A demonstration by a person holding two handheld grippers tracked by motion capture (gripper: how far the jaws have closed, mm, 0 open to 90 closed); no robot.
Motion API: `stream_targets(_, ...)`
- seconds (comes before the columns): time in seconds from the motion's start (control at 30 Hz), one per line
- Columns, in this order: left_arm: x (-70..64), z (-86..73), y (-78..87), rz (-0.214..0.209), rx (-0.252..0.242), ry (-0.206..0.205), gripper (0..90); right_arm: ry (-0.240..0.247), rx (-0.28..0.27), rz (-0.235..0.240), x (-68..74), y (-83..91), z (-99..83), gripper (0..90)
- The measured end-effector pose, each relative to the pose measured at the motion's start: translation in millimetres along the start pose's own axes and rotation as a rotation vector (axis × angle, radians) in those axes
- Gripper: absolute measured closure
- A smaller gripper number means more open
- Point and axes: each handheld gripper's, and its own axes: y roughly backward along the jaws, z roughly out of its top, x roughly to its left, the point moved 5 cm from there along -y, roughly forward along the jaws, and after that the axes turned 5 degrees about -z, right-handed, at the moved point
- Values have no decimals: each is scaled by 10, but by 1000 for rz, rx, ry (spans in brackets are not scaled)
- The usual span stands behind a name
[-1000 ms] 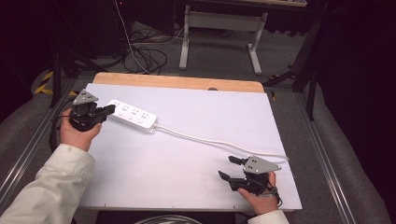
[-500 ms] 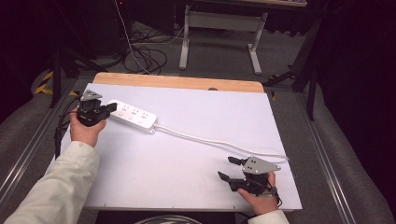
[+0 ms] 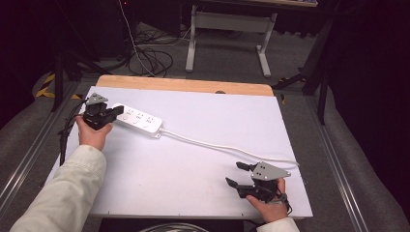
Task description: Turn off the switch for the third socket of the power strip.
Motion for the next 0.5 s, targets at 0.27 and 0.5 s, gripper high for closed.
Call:
stream_targets(0.27, 13, -39, -60, 14, 28, -30, 895, 0, -4, 3, 2, -1, 1, 346)
stream_targets(0.5, 34, -68, -105, 54, 64, -111, 897, -1, -6, 3, 0, 4, 2, 345)
